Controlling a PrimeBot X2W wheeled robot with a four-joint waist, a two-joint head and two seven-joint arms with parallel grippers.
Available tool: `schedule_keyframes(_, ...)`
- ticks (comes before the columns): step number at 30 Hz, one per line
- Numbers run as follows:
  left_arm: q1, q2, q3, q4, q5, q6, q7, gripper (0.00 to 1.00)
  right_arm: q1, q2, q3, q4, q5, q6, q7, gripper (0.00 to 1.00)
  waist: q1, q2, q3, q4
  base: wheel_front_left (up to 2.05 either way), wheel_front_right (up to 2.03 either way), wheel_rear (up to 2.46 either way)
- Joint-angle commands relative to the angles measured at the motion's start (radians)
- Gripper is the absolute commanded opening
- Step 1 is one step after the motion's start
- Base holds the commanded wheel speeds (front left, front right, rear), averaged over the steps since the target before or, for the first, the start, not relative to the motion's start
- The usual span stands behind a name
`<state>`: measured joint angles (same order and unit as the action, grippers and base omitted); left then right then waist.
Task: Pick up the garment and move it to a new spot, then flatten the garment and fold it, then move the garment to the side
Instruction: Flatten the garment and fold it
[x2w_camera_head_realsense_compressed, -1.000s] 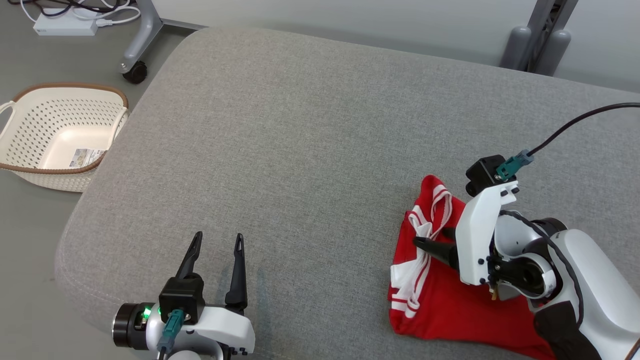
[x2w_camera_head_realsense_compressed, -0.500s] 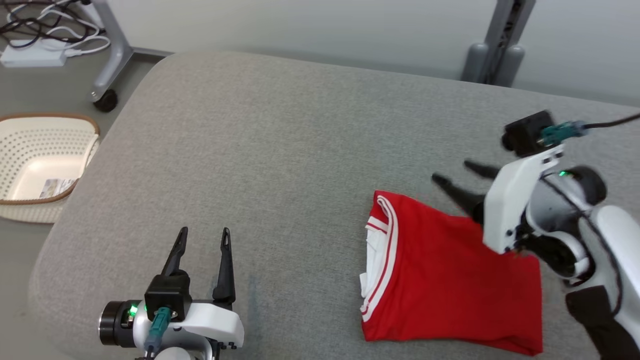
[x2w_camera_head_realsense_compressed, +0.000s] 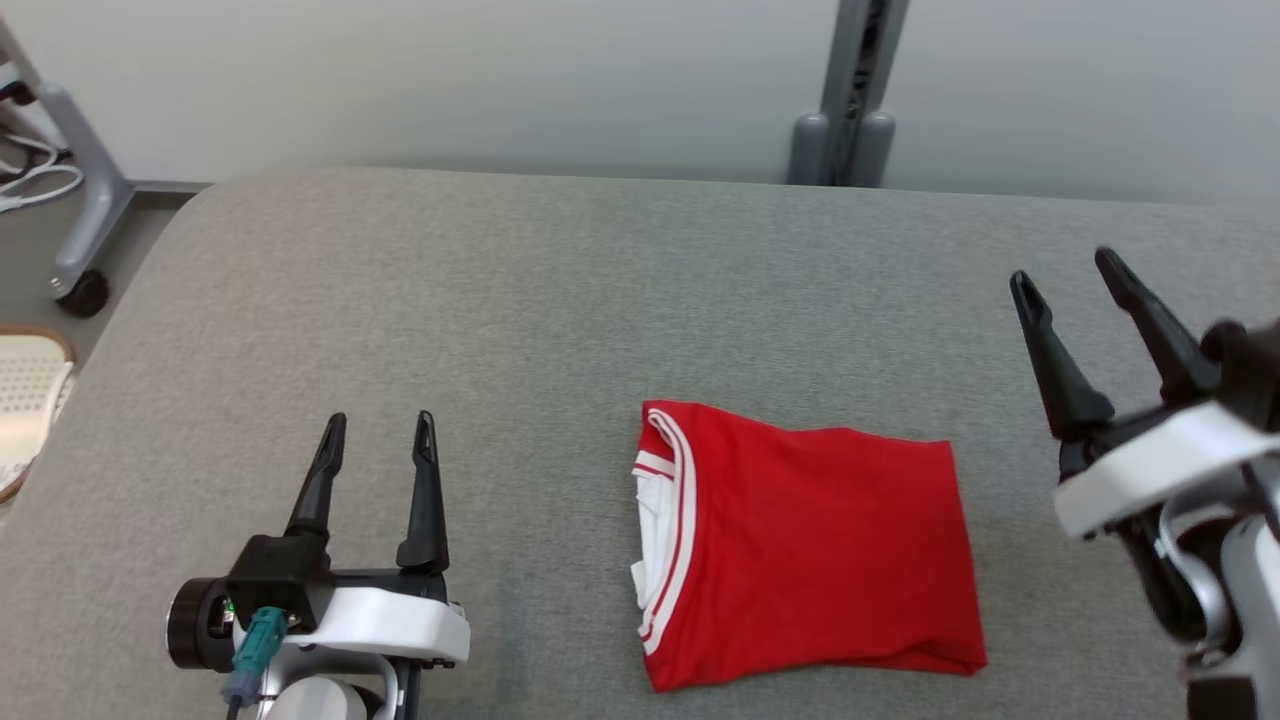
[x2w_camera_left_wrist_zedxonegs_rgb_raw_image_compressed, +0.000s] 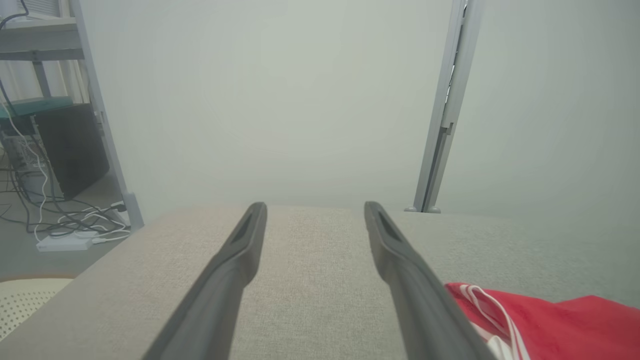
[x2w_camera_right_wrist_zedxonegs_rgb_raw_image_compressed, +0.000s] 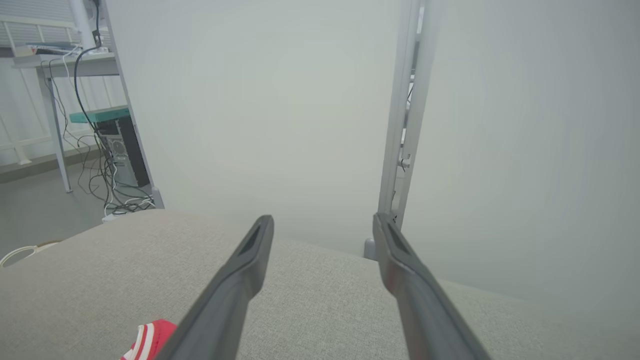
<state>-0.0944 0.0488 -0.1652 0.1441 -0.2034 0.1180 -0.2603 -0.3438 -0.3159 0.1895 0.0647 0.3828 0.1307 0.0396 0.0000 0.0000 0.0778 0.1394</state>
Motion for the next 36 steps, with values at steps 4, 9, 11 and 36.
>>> schedule_keyframes(4, 0.013, 0.004, 0.02, -0.03, -0.025, -0.002, -0.004, 1.0, 0.103, 0.06, -0.057, -0.03, -0.065, 0.0, -0.119, 1.0, 0.0, 0.0, -0.011, -0.055, 0.0, 0.0, 0.0)
schedule_keyframes(9, 0.029, 0.004, 0.035, -0.051, -0.033, -0.012, -0.004, 1.0, 0.211, 0.154, -0.128, -0.036, -0.132, 0.0, -0.229, 1.0, 0.0, 0.0, -0.008, -0.095, 0.0, 0.0, 0.0)
schedule_keyframes(11, 0.038, 0.004, 0.038, -0.055, -0.027, -0.02, -0.004, 1.0, 0.242, 0.185, -0.147, -0.031, -0.155, 0.0, -0.255, 1.0, 0.0, 0.0, -0.001, -0.106, 0.0, 0.0, 0.0)
schedule_keyframes(36, 0.066, 0.004, 0.034, -0.038, 0.022, -0.026, -0.004, 1.0, 0.261, 0.222, -0.143, 0.078, -0.155, 0.0, -0.29, 1.0, 0.0, 0.0, 0.025, -0.093, 0.0, 0.0, 0.0)
